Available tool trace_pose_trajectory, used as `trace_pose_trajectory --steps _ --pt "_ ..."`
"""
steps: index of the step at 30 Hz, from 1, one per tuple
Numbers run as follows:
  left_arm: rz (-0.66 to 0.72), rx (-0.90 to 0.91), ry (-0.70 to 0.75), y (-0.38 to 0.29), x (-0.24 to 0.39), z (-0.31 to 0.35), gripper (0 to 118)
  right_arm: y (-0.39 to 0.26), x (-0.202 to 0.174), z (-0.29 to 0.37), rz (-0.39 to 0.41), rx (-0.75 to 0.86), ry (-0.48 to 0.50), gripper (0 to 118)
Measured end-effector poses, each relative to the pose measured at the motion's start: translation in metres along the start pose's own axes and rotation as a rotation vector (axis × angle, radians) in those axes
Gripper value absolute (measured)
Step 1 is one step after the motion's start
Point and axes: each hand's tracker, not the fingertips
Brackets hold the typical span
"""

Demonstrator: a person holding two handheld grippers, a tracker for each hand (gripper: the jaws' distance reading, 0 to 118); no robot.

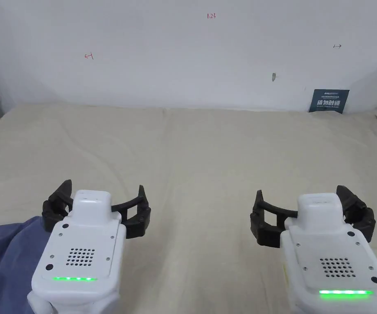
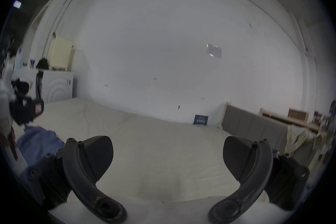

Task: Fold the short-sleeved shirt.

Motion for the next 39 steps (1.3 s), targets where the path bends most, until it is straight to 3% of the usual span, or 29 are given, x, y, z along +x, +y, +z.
trace_pose_trajectory --steps 7,12,39 --pt "0.166 -0.075 -0.022 -0.007 -0.008 -0.004 118 0.001 -0.001 0.003 0.003 -0.003 -0.005 118" --pt "0.203 -0.078 -0.013 -0.008 -0.014 -0.006 118 0.001 0.000 0.002 0.008 -0.003 -0.009 118" --pt "0.193 -0.074 -0.028 -0.002 -0.013 -0.004 118 0.005 0.001 0.002 -0.003 -0.012 -0.005 118"
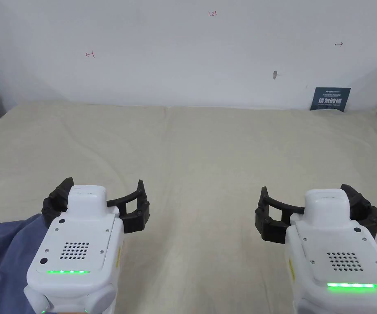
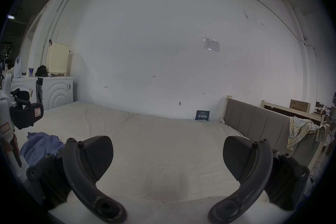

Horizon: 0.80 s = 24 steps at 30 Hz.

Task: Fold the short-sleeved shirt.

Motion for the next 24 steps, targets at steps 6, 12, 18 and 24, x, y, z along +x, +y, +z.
trace_pose_trajectory --steps 6,12,18,24 --pt "-0.007 0.003 0.008 0.0020 0.0002 0.0009 117 0.0010 0.0009 0.0000 -0.009 -0.010 0.007 118" --pt "0.017 -0.003 -0.023 0.0054 0.0001 0.0036 42 0.0034 -0.0003 0.0027 -0.023 0.005 -0.012 10" --pt "0.059 -0.031 -0.061 0.0071 -0.0005 0.0015 1 0.0038 0.0048 -0.0005 -0.037 0.008 -0.020 0" --pt "0.061 -0.045 -0.037 0.0043 -0.0067 0.0017 1 0.0030 0.0016 -0.0039 -0.032 0.003 -0.001 0"
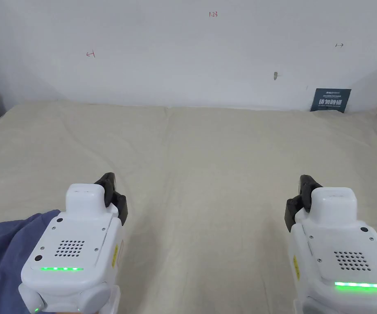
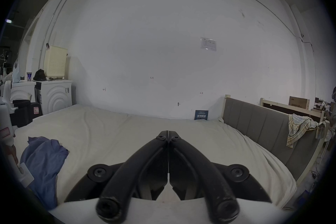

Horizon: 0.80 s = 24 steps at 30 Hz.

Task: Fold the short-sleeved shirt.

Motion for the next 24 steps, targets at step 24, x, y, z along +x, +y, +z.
trace_pose_trajectory --steps 24 --pt "-0.041 -0.159 0.549 -0.011 -0.234 0.118 1 -0.005 -0.230 -0.003 -0.012 -0.044 0.602 0"
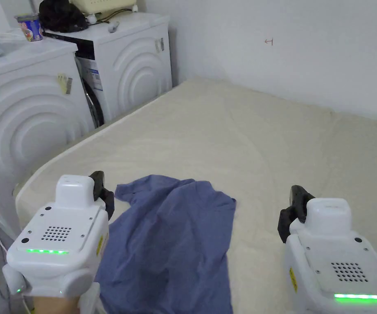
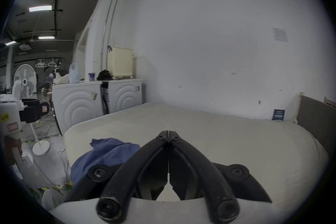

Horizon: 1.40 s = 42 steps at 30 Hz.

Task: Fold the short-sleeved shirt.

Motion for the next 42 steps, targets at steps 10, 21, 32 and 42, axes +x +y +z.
trace_pose_trajectory --steps 10,21,32,42 --pt "0.139 -0.288 -0.125 -0.017 -0.007 -0.059 1 -0.011 0.007 -0.010 0.034 -0.044 -0.009 0" --pt "0.186 -0.731 -0.249 -0.072 0.060 -0.183 114 -0.030 0.054 -0.018 0.050 -0.115 -0.144 0" --pt "0.109 -0.965 -0.201 -0.145 0.095 -0.249 99 -0.062 0.101 -0.011 0.032 -0.229 -0.252 0" --pt "0.065 -0.870 -0.302 -0.117 0.121 -0.217 6 -0.067 0.124 0.003 -0.022 -0.244 -0.283 0"
